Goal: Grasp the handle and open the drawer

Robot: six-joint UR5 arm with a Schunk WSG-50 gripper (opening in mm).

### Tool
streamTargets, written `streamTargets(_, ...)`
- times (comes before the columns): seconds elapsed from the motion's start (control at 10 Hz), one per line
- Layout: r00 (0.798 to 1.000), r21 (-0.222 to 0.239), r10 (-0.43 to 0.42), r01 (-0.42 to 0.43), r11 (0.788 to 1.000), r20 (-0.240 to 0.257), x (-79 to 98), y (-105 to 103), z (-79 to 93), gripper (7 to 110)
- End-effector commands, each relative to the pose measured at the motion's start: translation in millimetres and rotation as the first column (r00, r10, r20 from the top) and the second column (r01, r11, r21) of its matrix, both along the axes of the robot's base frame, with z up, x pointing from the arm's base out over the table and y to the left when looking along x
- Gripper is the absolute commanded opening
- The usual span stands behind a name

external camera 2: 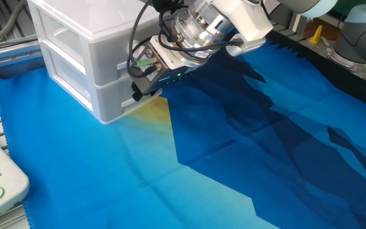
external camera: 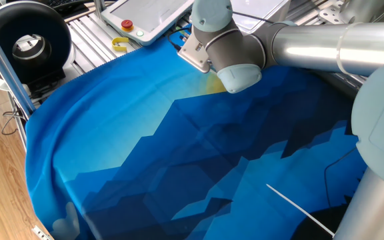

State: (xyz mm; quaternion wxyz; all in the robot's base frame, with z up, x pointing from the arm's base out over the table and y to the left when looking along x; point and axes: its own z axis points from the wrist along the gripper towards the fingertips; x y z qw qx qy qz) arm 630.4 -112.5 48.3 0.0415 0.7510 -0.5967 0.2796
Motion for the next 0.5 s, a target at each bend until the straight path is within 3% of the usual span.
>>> streamTargets(0.0,1.0,0.011,-0.007,0.007,1.0,0.02,3.6,-3.5,0.6,44)
streamTargets(0.1,1.0,0.013,-0.012,0.011,1.0,0.024,4.0,-3.5,0.7,44)
streamTargets(0.2,0.999,0.016,-0.016,0.016,1.0,0.028,4.3,-3.5,0.8,22)
streamTargets(0.4,0.999,0.022,-0.025,0.024,0.999,0.042,5.9,-3.2,1.1,22)
